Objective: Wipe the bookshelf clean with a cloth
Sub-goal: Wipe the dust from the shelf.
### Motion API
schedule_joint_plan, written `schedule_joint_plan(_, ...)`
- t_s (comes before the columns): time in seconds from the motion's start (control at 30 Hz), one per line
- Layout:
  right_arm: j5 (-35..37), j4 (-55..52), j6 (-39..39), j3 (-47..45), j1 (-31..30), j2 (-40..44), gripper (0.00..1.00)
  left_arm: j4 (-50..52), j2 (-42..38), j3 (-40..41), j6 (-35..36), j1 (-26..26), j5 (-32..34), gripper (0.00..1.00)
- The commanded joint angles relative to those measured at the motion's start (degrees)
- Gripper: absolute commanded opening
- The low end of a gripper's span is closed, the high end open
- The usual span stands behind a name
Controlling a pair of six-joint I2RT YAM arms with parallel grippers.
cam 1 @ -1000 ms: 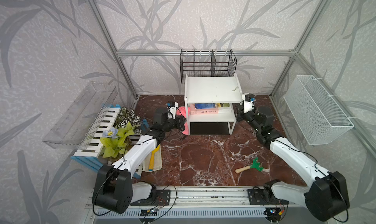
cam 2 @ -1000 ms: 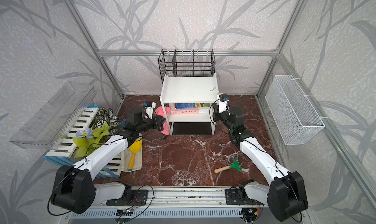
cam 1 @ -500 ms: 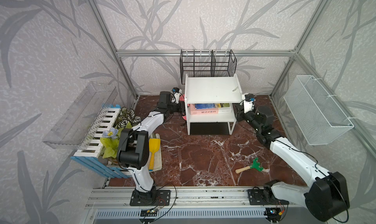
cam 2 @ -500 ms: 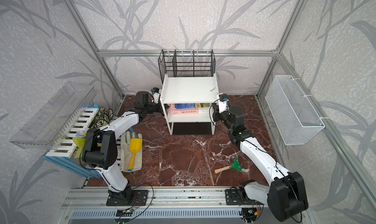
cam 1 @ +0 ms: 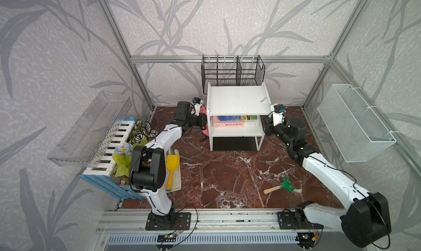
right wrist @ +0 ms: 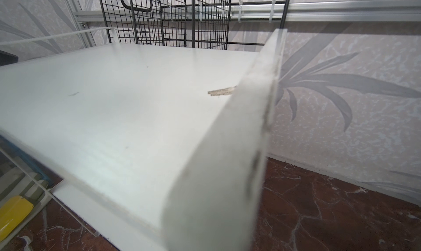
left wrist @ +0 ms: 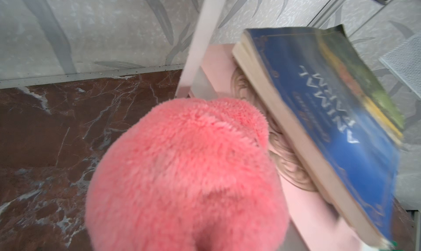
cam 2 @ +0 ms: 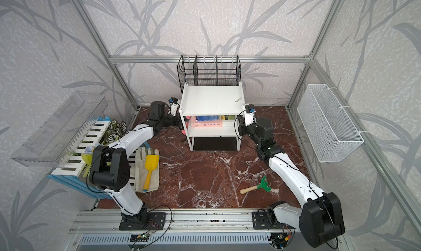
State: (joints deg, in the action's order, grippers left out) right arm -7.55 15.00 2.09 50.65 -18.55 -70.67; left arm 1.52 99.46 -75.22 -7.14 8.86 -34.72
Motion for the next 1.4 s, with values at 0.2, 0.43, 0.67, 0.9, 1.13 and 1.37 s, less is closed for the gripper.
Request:
schedule_joint_plan(0.2,1.1,-9.5,10.3,-0.2,-0.7,-5.0,0.00,5.8,13.8,-31.8,0.2,-0.9,-8.1,0.00)
schedule_joint_plan(0.43,2.2,-9.4,9.2,-1.3,-0.7,-2.5,0.00,-8.7,-2.9,-15.5,0.8,-0.9,0.9,0.00)
schedule_joint_plan(0.67,1.7,-9.2,9.8,-2.1,-0.7,-2.2,0.00,-4.3,5.4,-10.9,2.6,-0.9,2.8,0.00)
schedule_joint_plan(0.9,1.8,-9.3,10.3,-1.9,-0.7,-2.4,0.00,-4.9,12.8,-8.9,1.3,-0.8,-3.9,0.00)
schedule_joint_plan(1.13,1.2,-9.4,10.1,-0.2,-0.8,-3.0,0.00,-7.0,5.9,-12.0,2.1,-0.8,-2.0,0.00)
schedule_joint_plan(1.37,1.3,-9.3,10.5,0.4,-0.9,-3.1,0.00,-7.7,9.2,-17.4,-0.7,-0.8,-2.1,0.00)
